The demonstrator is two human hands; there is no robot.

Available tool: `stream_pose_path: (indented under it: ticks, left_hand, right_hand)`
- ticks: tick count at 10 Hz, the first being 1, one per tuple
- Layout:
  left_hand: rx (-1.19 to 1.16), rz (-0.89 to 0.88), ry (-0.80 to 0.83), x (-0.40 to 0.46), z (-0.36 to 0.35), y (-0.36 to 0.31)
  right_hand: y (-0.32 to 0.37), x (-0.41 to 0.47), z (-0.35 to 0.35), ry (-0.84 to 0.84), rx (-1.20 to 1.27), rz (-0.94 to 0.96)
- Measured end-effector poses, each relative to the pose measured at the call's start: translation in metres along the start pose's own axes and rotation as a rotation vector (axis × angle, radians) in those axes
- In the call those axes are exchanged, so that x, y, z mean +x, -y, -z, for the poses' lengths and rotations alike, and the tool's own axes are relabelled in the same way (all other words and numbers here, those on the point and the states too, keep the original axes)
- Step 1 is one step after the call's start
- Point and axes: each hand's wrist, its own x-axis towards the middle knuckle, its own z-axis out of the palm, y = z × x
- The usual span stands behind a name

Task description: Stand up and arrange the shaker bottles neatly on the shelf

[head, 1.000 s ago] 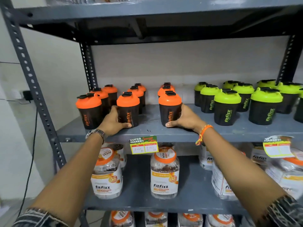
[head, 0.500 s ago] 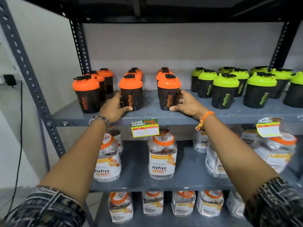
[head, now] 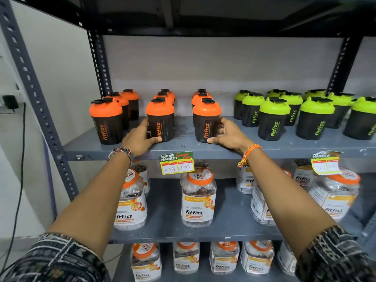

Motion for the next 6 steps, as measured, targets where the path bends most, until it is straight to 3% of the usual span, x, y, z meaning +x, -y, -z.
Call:
stream_pose_path:
  ticks: [4, 6]
  left_hand:
    - [-0.008, -0.006, 0.006, 0.000, -0.002, -0.002]
    - [-0.183, 0.035, 0.113, 0.002, 0.006, 0.003]
  right_hand:
    - [0.006, -0.005, -0.002, 0.000, -0.028, -0.008]
    - [0.010, -0.013, 0.009, 0.041, 0.062, -0.047]
